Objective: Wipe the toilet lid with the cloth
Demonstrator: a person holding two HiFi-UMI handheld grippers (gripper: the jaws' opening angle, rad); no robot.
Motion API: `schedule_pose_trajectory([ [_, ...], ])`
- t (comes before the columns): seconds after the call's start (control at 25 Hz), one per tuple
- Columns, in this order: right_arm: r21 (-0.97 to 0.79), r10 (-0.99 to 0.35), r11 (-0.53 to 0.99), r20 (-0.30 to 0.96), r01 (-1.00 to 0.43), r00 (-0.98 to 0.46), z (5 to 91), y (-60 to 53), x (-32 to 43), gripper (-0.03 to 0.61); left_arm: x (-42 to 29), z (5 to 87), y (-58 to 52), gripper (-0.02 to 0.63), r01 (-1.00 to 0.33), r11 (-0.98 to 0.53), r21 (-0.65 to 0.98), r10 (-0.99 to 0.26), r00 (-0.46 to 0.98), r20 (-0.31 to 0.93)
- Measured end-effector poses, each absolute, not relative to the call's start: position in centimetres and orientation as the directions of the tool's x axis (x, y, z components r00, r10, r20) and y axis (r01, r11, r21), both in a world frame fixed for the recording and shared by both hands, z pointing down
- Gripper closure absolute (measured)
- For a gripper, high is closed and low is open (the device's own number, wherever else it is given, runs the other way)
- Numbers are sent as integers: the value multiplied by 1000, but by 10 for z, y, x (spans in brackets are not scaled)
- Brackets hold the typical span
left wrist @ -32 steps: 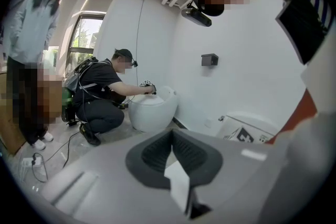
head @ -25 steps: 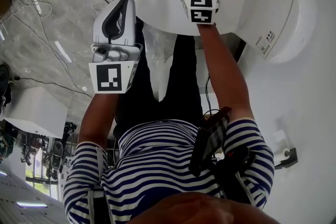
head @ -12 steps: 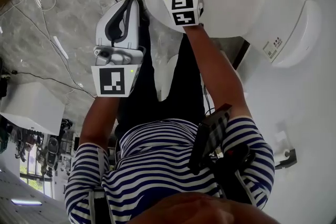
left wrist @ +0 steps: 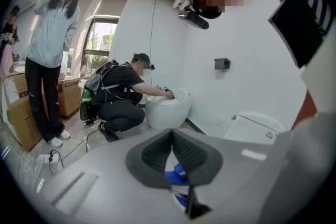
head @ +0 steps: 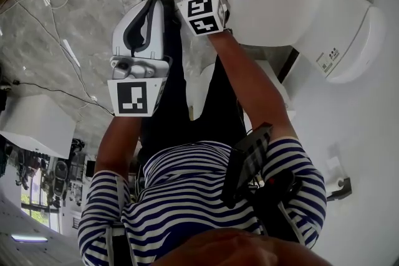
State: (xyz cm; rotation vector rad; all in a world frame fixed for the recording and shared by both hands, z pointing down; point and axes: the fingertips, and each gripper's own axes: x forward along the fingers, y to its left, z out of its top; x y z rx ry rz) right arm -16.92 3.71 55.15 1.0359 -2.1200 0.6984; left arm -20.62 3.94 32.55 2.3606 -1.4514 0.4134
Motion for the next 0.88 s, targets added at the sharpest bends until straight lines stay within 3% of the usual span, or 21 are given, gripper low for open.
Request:
schedule_pose_trajectory([
  [0.28, -168, -550, 494, 699, -853, -456, 502, 24, -124, 466, -187, 313, 35, 612, -894, -428, 135, -805, 445, 392],
  [0.88, -60, -733, 290, 627, -955, -263, 404, 38, 114, 466, -27, 301, 38, 612, -837, -517, 180, -763, 545, 347],
])
